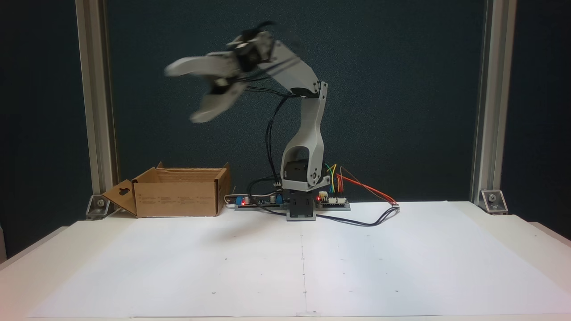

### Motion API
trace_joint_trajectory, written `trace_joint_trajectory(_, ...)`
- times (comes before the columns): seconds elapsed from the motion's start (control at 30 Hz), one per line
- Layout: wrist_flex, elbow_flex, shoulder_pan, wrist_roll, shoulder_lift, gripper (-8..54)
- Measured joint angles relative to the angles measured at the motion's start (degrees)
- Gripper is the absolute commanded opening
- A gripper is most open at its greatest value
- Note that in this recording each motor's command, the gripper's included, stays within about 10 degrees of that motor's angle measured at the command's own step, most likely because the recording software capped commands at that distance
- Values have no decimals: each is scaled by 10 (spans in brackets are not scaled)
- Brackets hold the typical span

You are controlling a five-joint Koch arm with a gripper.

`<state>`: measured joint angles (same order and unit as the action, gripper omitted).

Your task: Grasp a green dice and put it in the bin.

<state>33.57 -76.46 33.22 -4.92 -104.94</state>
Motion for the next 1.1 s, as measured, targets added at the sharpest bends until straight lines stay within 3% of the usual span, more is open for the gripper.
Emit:
trace_joint_trajectory(0.33,-80,-211,-361,4,-125,441)
trace_joint_trajectory(0.73,-404,-627,-319,4,-246,448)
trace_joint_trajectory(1.1,-650,-790,-285,4,-246,443)
